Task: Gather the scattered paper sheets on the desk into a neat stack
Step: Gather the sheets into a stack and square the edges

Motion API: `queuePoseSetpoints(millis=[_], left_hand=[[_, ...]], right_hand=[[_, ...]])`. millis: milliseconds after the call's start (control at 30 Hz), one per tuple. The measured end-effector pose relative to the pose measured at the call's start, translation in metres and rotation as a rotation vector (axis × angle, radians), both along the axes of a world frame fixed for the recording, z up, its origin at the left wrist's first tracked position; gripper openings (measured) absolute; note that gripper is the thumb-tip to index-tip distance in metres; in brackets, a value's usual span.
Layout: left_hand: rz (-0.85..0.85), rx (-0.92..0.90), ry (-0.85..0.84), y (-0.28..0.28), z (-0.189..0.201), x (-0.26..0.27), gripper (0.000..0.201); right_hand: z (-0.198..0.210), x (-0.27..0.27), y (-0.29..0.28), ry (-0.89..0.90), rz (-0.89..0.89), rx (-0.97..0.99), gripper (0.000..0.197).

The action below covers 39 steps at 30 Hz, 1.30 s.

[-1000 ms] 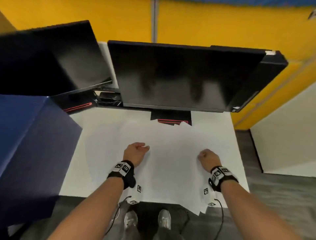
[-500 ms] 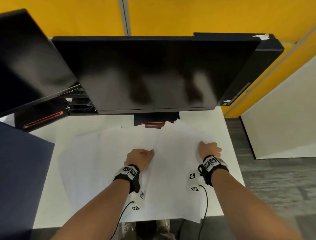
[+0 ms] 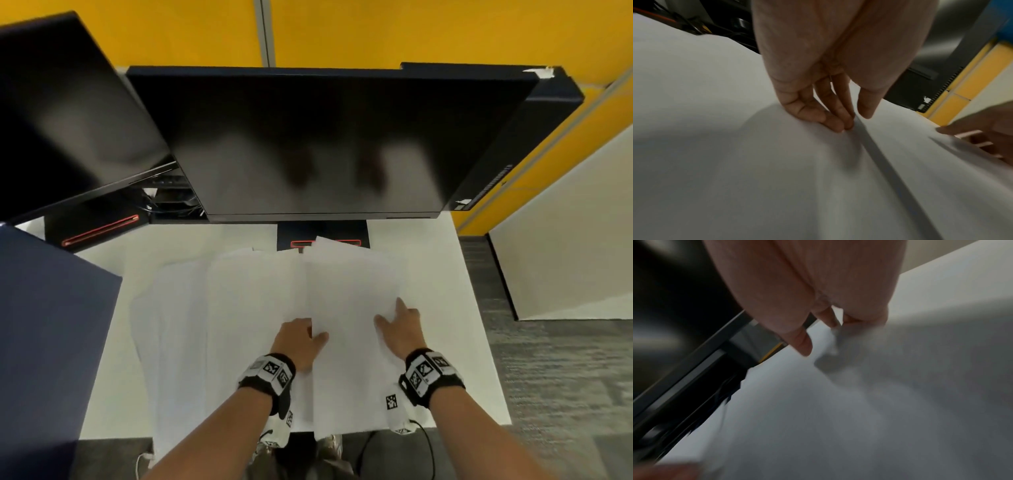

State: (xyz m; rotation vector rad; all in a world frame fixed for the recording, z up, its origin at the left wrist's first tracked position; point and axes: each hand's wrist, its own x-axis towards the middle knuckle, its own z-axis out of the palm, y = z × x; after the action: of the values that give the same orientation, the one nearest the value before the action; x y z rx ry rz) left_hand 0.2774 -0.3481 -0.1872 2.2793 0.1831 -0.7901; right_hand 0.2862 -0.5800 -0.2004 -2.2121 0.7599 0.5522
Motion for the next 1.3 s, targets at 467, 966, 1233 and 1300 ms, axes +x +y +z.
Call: queuePoseSetpoints(millis=[467,966,1233,1300], left_hand=[[0.750,0.266,-0.067,0.123,-0.004,-0.001,0.089],[0.230,0.110,0.033,0.099,-0.001,-0.024,0.052],[0.387,0.137,-0.160,0.095,-0.001,-0.008,0.048],[0.437,0.143,-0.206,0.094,-0.003,0.015,0.037]], right_hand=[[0.003,-0.023,-0.015,-0.093,-0.218,0.041,0.070],[0.005,-0.040,0.020,0.025,-0.078,-0.007,0.054],[0.005,-0.009,0.019,0.049,-0.304,-0.081,0.068],[0.009,0.024,0.016,0.014,-0.272,-0.104,0.063]])
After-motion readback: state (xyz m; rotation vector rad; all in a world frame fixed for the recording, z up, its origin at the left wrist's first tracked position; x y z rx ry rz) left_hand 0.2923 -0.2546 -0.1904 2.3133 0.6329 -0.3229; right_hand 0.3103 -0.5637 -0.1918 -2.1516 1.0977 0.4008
